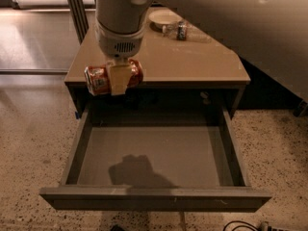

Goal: Place coke can into top drawer

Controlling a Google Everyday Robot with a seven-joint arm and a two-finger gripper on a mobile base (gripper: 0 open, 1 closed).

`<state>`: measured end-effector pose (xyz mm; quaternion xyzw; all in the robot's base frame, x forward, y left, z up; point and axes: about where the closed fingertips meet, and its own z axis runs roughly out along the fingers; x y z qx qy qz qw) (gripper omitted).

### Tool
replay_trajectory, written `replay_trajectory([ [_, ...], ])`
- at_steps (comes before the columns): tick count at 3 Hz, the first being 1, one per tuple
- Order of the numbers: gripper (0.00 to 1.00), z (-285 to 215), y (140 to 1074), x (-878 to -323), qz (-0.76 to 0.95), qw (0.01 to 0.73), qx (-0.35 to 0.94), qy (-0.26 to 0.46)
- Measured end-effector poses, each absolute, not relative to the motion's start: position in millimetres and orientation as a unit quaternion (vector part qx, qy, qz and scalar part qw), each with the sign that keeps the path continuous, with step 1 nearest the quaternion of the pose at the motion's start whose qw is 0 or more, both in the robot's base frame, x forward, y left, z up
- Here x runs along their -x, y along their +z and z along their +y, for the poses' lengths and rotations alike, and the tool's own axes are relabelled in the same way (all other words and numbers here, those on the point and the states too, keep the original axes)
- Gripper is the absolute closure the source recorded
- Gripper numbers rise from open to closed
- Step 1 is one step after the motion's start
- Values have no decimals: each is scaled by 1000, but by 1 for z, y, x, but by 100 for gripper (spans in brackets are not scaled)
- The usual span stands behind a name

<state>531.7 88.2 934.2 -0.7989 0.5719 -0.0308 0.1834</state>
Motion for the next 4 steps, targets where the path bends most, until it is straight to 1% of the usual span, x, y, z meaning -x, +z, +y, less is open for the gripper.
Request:
replay_trajectory([
  [1, 100, 82, 881, -527, 596, 177, 783, -17],
  [2, 100, 49, 773, -504, 646, 149, 749, 20],
  [3, 100, 49, 773, -504, 646, 149, 748, 20],
  [4, 100, 34, 743, -510, 667, 152, 728, 39],
])
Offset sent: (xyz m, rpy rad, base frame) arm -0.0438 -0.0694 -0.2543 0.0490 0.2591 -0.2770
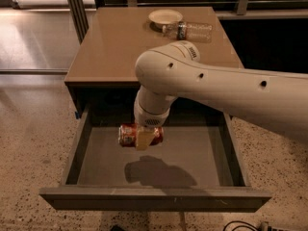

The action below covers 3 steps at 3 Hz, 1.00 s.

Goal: Place coke can into top drawer

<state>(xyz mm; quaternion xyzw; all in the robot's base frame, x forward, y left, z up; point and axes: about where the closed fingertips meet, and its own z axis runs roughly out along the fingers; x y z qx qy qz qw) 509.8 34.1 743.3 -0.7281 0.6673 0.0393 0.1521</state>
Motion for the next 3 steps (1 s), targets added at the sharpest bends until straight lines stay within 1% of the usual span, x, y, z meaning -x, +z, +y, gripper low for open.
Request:
replay_trajectory([
  [1, 100, 9, 693, -523, 701, 147, 697, 40],
  [2, 100, -5, 651, -543, 719, 123, 684, 14],
  [3, 100, -24, 601, -550, 743, 91, 663, 1],
])
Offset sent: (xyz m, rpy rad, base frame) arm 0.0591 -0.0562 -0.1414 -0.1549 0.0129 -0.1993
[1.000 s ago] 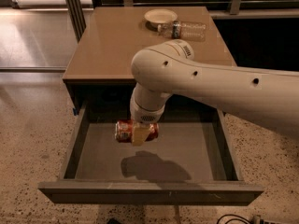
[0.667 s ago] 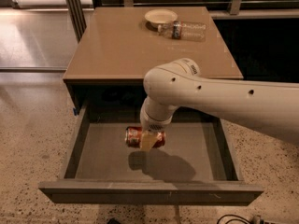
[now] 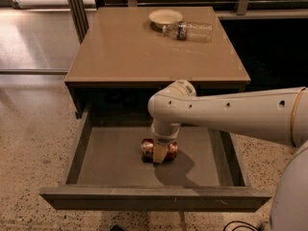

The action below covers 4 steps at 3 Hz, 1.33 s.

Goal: Place coke can into top drawer

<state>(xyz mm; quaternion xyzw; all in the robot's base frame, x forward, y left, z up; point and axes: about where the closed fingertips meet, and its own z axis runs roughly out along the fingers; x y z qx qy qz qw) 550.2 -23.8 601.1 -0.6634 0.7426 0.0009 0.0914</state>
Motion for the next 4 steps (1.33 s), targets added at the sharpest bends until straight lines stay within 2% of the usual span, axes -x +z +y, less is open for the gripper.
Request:
replay_trajectory([
  [1, 100, -24, 601, -550, 743, 91, 663, 1],
  [2, 81, -24, 601, -550, 743, 91, 663, 1],
  [4, 34, -24, 601, -550, 743, 91, 663, 1],
])
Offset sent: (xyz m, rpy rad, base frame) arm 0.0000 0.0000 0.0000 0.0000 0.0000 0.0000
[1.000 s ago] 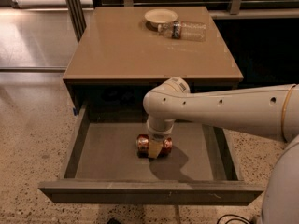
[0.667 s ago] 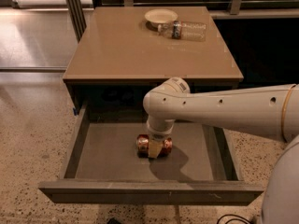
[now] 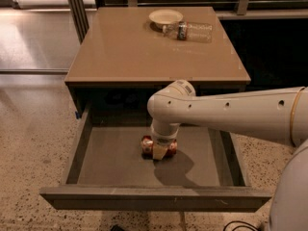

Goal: Place coke can into top drawer

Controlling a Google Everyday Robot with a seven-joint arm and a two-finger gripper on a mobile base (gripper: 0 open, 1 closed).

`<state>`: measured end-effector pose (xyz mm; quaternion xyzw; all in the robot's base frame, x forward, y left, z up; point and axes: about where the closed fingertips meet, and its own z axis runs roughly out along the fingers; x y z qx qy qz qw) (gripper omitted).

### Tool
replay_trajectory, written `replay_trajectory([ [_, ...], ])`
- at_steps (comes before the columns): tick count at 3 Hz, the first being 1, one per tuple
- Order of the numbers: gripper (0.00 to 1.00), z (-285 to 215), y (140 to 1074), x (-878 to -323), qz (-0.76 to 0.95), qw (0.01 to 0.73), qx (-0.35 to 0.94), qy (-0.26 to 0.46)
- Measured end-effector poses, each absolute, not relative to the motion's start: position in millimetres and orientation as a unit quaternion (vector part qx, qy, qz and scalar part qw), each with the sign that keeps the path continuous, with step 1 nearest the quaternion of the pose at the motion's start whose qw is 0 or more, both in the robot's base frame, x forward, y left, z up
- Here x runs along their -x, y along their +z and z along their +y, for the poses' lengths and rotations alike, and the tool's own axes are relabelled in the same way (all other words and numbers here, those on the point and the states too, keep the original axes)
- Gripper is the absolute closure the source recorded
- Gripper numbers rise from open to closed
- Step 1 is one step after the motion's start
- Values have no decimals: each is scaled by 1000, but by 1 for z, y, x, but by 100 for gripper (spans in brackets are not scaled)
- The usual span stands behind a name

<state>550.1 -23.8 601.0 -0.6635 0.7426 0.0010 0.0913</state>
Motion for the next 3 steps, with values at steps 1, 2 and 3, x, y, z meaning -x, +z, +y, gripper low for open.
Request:
replay_trajectory([
  [1, 11, -24, 601, -550, 743, 91, 663, 1],
  [2, 0, -24, 601, -550, 743, 91, 663, 1],
  [3, 0, -24, 601, -550, 743, 91, 663, 1],
])
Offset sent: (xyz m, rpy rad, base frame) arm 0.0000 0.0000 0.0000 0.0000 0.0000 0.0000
